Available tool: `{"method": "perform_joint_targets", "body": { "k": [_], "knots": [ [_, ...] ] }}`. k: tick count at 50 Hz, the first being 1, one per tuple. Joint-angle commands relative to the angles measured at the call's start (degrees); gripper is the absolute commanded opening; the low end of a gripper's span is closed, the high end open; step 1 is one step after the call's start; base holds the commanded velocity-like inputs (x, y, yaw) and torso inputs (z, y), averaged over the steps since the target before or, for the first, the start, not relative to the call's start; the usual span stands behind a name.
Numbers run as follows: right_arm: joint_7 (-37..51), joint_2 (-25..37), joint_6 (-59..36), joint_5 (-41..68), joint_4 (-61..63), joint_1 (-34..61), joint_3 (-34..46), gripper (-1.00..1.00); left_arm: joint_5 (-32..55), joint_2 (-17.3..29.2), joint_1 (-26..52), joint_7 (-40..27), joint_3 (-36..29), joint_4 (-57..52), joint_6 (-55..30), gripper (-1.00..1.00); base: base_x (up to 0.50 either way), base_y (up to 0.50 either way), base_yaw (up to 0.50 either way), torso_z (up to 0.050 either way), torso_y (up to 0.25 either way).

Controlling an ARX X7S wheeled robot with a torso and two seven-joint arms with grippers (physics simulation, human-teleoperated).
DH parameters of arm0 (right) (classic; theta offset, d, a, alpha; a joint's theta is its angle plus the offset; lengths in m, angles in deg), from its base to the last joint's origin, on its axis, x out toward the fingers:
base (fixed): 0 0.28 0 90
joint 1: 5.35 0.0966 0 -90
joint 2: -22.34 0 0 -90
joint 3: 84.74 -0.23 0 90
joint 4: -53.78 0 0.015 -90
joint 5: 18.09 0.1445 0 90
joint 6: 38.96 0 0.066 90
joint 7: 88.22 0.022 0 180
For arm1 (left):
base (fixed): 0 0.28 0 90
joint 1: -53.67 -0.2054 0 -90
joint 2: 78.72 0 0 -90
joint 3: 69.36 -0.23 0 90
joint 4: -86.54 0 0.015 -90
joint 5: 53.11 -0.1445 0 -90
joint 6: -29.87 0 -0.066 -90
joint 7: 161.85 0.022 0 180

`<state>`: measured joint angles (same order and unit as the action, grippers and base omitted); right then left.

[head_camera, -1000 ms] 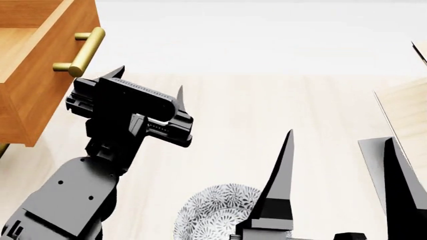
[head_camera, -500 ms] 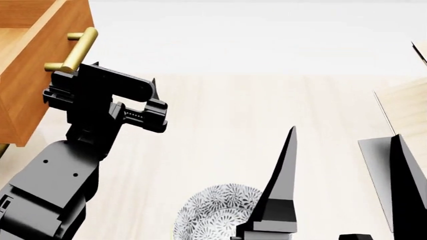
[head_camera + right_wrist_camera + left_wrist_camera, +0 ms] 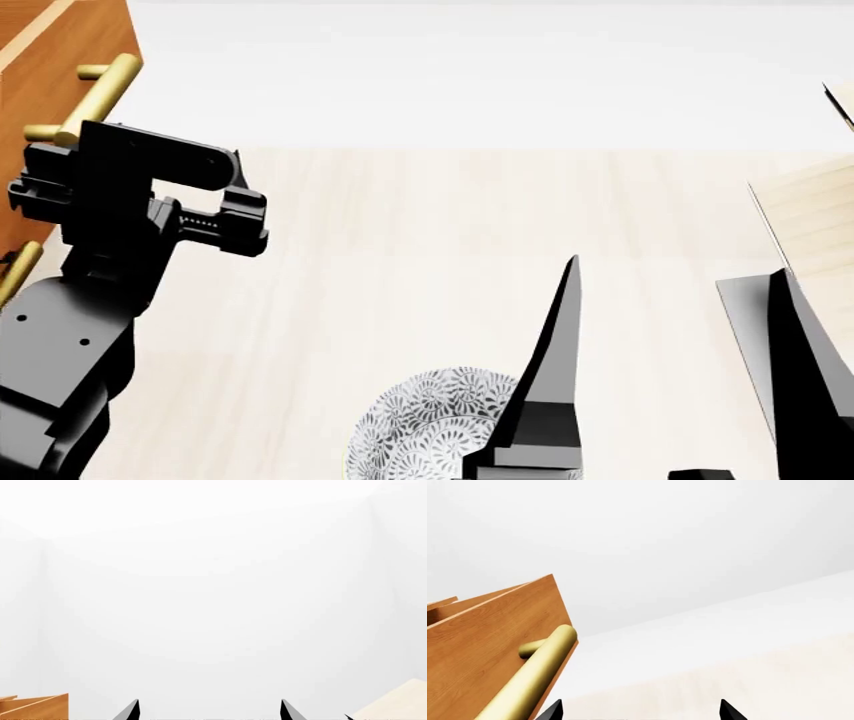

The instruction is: Close the top drawer of the cabinet.

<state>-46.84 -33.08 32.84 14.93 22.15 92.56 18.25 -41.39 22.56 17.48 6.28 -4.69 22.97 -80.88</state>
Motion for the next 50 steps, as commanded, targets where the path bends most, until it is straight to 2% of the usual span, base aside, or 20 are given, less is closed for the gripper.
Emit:
{"method": "perform_joint_targets", "body": {
  "k": [1, 22, 30, 50],
  "knots": [
    [0.0, 0.54, 1.12, -0.51, -0.35, 0.0, 1.57, 1.0, -0.2, 2.78, 0.97, -1.12, 1.79, -1.63, -1.85, 1.0, 0.0, 0.0, 0.0, 0.0, 0.0],
    [1.36, 1.61, 1.35, 0.2, -0.39, 0.83, 2.47, 1.0, 0.72, 6.48, 0.89, -2.33, 4.27, -3.68, -4.0, 1.0, 0.0, 0.0, 0.0, 0.0, 0.001],
    [1.52, 1.7, 1.92, 0.05, -0.91, 0.85, 3.06, 1.0, 1.55, 10.24, -1.36, -3.41, 6.42, -7.78, -6.71, 1.0, 0.0, 0.0, 0.0, 0.0, 0.001],
    [1.1, 1.52, 1.78, -0.84, -1.87, 1.97, 5.66, 1.0, 3.58, 12.97, -4.97, -4.38, 9.87, -9.75, -6.69, 1.0, 0.0, 0.0, 0.0, 0.0, 0.0]
  ]
}}
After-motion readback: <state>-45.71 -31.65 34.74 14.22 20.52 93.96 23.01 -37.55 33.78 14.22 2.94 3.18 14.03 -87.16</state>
